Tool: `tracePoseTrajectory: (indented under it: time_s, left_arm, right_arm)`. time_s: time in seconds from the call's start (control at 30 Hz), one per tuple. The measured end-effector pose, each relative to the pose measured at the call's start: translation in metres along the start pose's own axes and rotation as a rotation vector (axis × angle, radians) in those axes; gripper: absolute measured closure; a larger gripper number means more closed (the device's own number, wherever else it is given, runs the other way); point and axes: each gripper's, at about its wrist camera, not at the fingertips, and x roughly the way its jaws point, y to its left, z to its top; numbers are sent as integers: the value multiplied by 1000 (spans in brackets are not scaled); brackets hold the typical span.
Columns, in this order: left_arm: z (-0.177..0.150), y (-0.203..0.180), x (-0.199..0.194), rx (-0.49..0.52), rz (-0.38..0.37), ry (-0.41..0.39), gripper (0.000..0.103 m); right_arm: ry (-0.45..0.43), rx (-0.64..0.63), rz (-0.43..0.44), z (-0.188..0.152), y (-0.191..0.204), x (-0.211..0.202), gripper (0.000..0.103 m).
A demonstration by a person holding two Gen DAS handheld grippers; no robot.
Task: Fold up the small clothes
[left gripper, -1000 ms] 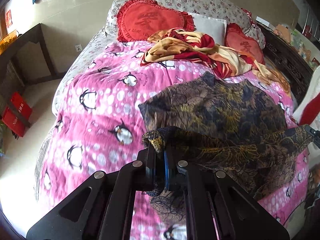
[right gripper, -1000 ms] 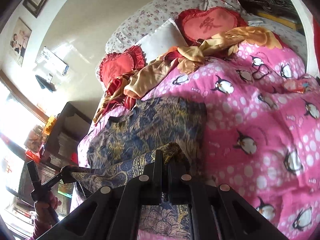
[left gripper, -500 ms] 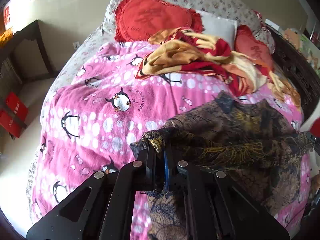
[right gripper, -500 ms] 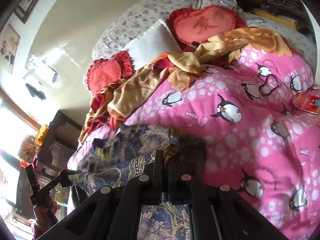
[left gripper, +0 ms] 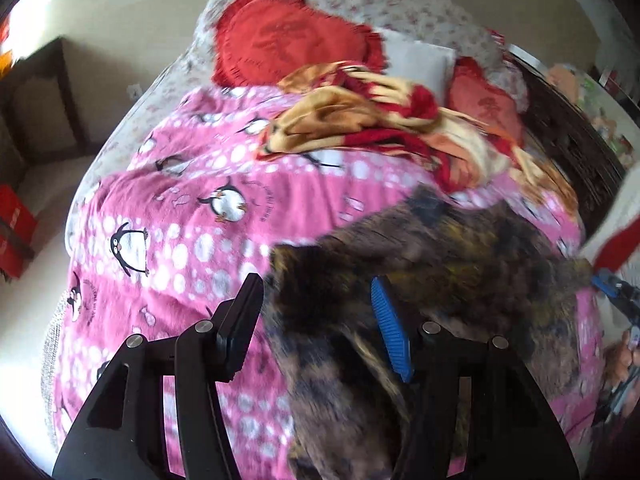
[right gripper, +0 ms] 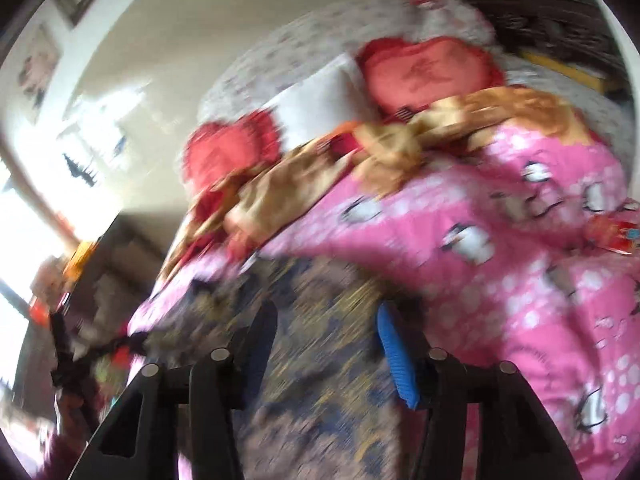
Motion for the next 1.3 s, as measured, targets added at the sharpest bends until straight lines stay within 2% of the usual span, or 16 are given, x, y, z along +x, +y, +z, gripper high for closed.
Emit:
tracePoseTrajectory:
  time_s: [0.07, 0.13, 0.2, 0.27, 0.4, 0.53, 0.6, 0.7, 0.77, 0.83, 0.9, 1.0, 1.07, 1.13, 1.2, 1.3]
  left_arm:
    - [-16, -18, -6, 82, -31, 3, 47]
    - [-32, -37, 4, 177, -28, 62, 47]
    - [-43, -53, 23, 246, -4, 126, 47]
    - [-43, -62, 42, 267, 19, 154, 47]
    - [-12, -61, 70, 188, 5, 161, 47]
    - [40, -30, 73, -40, -66, 84, 47]
    - [53, -14, 67, -123, -78, 53, 47]
    - [55, -2, 46, -126, -73, 22, 47]
    - [44, 3, 30, -94, -63, 4, 47]
    - [27, 9, 19, -68, -46, 14, 47]
    - [8, 17, 9, -53, -66, 27, 47]
    - [-31, 24, -8, -40, -104, 49, 47]
    - [-58, 30, -17, -40, -130, 70, 47]
    - [-82, 35, -21, -55, -151, 98, 47]
    - [-104, 37, -19, -48, -186, 139, 47]
    - [-124, 37, -19, -27, -230, 144, 47]
  right_arm:
    - [81, -97, 23, -20, 19, 9, 63]
    - [155, -166, 39, -38, 33, 24, 64]
    - [224, -252, -15, -55, 44, 49, 65]
    - [246, -271, -67, -56, 44, 69, 65]
    - [161, -220, -93, -26, 40, 86, 65]
    - [10, -163, -110, 24, 42, 93, 65]
    - [-46, -138, -116, 41, 44, 91, 62]
    - [-87, -87, -111, 54, 47, 79, 58]
    - [-84, -78, -79, 44, 44, 63, 51]
    - [-65, -105, -83, 31, 41, 52, 51]
    - [6, -132, -83, 12, 40, 45, 51]
    - [60, -126, -50, -21, 36, 28, 51]
    - [81, -148, -74, -46, 33, 15, 51]
    - [77, -155, -103, -64, 27, 1, 48]
    - [57, -124, -135, -86, 15, -18, 36]
    - [67, -46, -133, -104, -2, -30, 35]
